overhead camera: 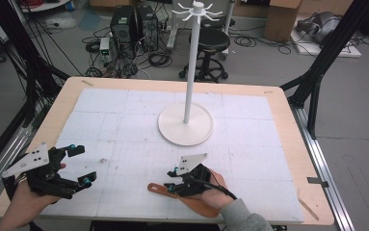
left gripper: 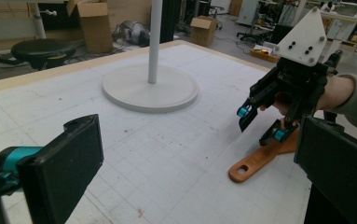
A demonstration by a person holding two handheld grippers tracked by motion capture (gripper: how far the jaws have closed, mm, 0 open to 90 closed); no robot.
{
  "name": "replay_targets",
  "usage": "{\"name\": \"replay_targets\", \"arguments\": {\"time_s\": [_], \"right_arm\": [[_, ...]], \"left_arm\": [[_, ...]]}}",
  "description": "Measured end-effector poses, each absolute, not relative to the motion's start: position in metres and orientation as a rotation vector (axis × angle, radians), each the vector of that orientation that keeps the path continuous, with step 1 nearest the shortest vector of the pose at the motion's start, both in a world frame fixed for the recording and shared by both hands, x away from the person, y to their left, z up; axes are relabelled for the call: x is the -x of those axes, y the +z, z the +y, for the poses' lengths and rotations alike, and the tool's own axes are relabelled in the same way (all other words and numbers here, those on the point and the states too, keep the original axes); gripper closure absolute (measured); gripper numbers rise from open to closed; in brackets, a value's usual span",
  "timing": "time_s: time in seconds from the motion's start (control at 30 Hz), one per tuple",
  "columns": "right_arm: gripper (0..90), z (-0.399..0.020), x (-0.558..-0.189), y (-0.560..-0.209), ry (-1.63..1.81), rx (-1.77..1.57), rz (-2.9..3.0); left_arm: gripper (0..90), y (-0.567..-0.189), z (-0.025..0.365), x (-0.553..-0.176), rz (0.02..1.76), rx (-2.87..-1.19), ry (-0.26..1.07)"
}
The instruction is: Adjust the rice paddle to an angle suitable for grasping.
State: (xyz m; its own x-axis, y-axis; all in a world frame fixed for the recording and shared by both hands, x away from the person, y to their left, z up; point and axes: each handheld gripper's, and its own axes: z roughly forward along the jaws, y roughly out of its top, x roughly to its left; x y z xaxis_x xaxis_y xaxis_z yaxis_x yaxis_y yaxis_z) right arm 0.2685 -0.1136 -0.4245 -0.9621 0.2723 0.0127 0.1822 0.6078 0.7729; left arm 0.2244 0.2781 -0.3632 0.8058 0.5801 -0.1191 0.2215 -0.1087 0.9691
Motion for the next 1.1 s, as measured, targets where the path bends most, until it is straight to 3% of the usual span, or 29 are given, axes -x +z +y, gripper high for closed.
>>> {"name": "replay_targets", "arguments": {"time_s": [0.07, 0.37, 0.47, 0.6, 0.63, 1.1], "right_arm": [[45.2, -0.114, -0.265, -0.423, 1.305, -0.395, 2.703], [30.5, -0.113, -0.254, -0.419, 1.304, -0.324, 2.732], [17.3, -0.112, -0.251, -0.418, 1.298, -0.328, 2.719], [6.8, -0.111, -0.249, -0.418, 1.272, -0.362, 2.714], [0.0, -0.111, -0.249, -0.419, 1.266, -0.384, 2.719], [0.0, -0.101, -0.25, -0.426, 1.084, -0.406, 2.772]], "left_arm": [[1.8, -0.363, 0.277, -0.225, 0.635, -1.686, 0.34], [1.8, -0.363, 0.277, -0.225, 0.633, -1.688, 0.34], [1.8, -0.364, 0.277, -0.225, 0.633, -1.688, 0.339], [1.8, -0.365, 0.278, -0.226, 0.637, -1.689, 0.338], [1.8, -0.365, 0.279, -0.226, 0.637, -1.69, 0.337], [1.8, -0.366, 0.278, -0.227, 0.644, -1.693, 0.333]]}}
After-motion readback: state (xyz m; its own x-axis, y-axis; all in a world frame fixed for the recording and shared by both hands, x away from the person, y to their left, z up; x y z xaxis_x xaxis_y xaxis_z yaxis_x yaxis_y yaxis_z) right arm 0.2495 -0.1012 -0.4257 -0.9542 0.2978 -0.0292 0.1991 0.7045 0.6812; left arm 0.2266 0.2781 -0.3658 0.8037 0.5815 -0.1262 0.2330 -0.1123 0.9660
